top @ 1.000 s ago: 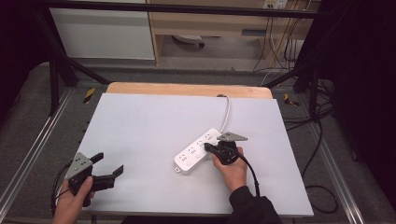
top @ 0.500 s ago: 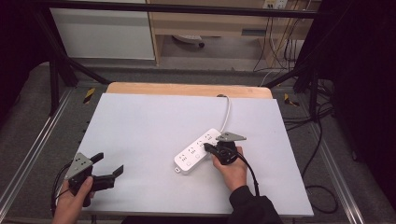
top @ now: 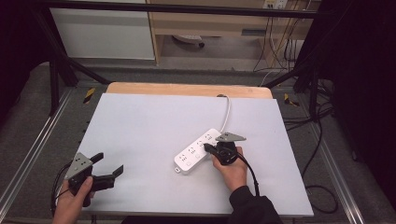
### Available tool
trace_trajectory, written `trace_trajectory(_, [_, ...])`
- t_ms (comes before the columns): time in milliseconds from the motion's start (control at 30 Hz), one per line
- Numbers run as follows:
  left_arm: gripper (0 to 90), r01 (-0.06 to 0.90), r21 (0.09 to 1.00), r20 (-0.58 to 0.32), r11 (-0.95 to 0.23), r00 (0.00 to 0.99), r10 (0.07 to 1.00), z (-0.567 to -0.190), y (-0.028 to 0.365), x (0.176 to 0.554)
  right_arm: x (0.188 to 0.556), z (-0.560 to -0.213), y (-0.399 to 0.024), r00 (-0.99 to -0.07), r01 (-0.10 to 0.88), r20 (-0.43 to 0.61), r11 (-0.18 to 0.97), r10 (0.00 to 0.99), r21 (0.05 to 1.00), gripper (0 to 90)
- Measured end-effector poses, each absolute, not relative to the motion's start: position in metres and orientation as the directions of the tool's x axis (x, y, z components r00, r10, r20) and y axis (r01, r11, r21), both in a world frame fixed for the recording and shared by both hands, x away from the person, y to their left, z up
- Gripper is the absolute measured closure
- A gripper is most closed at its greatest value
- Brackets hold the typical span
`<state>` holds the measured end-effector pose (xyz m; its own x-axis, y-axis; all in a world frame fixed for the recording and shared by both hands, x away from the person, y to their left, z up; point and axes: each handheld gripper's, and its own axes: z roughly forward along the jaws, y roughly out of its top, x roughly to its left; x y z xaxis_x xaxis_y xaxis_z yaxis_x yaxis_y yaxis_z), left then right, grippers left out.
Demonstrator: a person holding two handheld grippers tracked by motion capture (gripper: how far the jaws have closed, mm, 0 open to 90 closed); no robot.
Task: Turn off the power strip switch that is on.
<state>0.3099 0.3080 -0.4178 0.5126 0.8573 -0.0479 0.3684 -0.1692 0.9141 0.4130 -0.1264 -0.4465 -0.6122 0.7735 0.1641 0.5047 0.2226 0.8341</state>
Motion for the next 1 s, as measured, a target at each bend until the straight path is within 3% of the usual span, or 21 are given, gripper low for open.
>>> trace_trajectory(1000, [7.2,0.374,0.911,-0.046,-0.175,0.513,0.857,-0.4189,0.3078,0.3111,0.4141,-0.4477,-0.1276,-0.607,0.506,0.178,0.204,0.774,0.838,90.0])
